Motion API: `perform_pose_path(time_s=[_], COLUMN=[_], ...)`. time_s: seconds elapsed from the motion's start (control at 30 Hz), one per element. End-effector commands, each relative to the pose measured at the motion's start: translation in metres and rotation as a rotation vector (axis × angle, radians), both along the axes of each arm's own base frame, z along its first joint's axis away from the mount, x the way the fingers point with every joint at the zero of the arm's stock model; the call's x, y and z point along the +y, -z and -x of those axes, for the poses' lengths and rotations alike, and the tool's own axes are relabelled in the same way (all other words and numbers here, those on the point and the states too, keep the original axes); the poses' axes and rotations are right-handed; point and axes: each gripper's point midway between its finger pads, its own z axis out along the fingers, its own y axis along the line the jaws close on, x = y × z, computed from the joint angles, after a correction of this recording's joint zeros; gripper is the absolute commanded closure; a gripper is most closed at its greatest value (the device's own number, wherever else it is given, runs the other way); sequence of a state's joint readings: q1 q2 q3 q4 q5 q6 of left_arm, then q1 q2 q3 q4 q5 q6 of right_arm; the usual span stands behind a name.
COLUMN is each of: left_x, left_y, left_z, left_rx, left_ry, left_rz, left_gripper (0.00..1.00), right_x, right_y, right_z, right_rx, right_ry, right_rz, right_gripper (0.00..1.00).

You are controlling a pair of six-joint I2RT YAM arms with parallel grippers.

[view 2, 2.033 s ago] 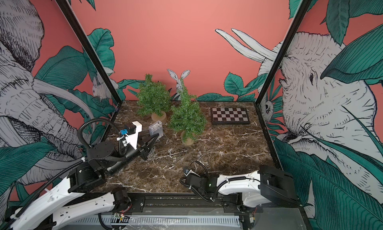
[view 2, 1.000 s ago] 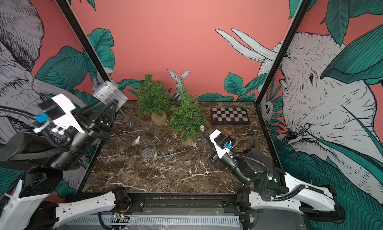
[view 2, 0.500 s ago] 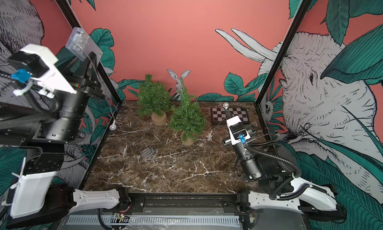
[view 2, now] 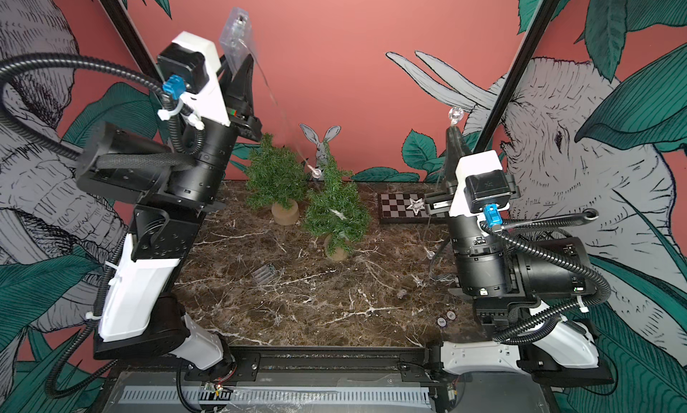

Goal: Wrap string light around the christmas tree
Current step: Pick up the light string from the center of the board.

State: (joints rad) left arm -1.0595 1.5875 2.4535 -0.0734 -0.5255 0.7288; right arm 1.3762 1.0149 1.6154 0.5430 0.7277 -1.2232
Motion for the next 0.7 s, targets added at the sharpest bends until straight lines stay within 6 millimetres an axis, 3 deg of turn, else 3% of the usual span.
perform_pose_path(time_s=[0.0,0.1,0.2,0.27,0.33,0.47,0.57,0.67], left_x=[0.014,0.008,0.002,-0.005,-0.016,-0.011,0.006,0.036], left_y=[-0.011,0.009,0.025,0.027,0.027,0.019,0.014,0.018], left_z=[-0.004,-0.031,-0.045,-0.038,-0.019,0.018,0.025,0.005], left_rx=[-0.020,0.085,0.154,0.155,0.151,0.126,0.116,0.151], left_ry=[-0.062,-0.022,0.030,0.109,0.273,0.477,0.460,0.256], left_rz=[0.046,0.069,0.098,0.100,0.106,0.151,0.186,0.246], left_gripper=[1.00,1.00,1.00,1.00,1.00,1.00,1.00,1.00], right_x=[-0.006,0.001,0.010,0.010,0.007,-0.005,-0.013,-0.013], right_y=[-0.013,-0.008,0.006,0.011,0.013,0.012,0.015,0.019], right_z=[0.002,-0.013,-0.045,-0.066,-0.082,-0.102,-0.117,-0.135], right_rx=[-0.040,-0.007,0.056,0.086,0.094,0.108,0.124,0.136], right_ry=[0.046,0.066,0.082,0.099,0.130,0.173,0.207,0.235], right_rz=[0.006,0.019,0.016,0.001,-0.011,-0.040,-0.053,-0.043], right_gripper=[1.00,1.00,1.00,1.00,1.00,1.00,1.00,1.00])
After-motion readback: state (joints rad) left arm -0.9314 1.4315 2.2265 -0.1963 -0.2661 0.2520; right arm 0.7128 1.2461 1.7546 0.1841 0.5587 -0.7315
